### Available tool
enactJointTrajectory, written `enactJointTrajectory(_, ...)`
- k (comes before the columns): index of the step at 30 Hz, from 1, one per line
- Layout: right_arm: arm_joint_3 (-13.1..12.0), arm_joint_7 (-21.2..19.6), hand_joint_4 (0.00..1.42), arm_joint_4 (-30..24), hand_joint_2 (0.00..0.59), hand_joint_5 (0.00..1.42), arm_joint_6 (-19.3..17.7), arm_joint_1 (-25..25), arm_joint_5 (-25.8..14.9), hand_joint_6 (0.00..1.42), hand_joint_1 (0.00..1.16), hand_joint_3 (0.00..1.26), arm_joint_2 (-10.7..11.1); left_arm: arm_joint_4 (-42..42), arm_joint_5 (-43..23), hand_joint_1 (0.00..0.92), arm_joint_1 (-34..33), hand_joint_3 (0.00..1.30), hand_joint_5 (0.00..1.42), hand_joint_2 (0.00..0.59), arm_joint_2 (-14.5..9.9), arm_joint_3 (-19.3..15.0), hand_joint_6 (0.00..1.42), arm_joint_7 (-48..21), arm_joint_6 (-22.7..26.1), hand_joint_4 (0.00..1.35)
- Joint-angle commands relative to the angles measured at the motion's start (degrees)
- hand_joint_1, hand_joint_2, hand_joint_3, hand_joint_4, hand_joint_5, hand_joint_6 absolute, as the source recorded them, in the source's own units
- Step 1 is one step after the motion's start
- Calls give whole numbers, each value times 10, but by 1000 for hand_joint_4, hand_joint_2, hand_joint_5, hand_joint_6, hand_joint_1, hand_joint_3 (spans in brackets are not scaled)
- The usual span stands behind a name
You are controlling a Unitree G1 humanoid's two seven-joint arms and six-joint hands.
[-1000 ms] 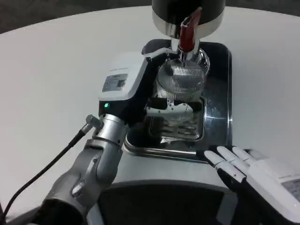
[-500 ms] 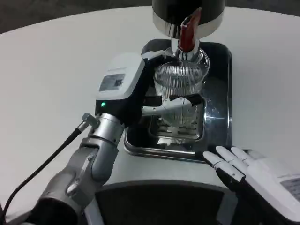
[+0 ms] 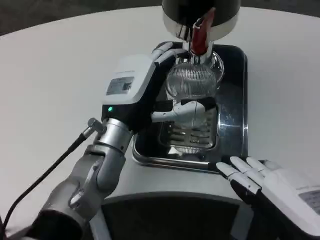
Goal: Grasp the cup under the faucet to collect the drink, then remove the cup.
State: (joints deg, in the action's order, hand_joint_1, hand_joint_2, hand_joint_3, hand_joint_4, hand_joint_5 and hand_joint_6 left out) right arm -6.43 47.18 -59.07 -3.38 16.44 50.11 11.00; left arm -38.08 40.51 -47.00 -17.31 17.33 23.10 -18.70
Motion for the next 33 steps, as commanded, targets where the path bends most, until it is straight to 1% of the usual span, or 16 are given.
enactJointTrajectory(1,1,-1,0,-9,417,0,3,3,-6,2,512,73,3,10,-15,148,7,276,326,51,-4,3,783,-17,-17,91)
enactJointTrajectory(7,3,2,0,-9,417,0,7,-1,-5,2,512,73,7,8,-36,152,5,260,326,55,-1,0,783,-32,-35,57)
enactJointTrajectory(12,5,4,0,-9,417,0,11,-2,-4,2,512,79,9,11,-41,154,7,251,347,64,-1,1,775,-27,-42,43)
enactJointTrajectory(20,12,0,0,-9,417,0,15,4,-2,2,512,83,11,41,-47,157,24,252,362,65,-8,-12,800,-23,-45,43)
enactJointTrajectory(26,19,-3,0,-9,417,0,19,3,1,2,512,83,9,92,-55,157,53,263,375,66,-22,-24,823,-36,-50,56)
enactJointTrajectory(33,25,-6,0,-9,417,0,23,-1,2,2,512,86,8,180,-78,157,103,263,390,67,-50,-58,828,-62,-49,70)
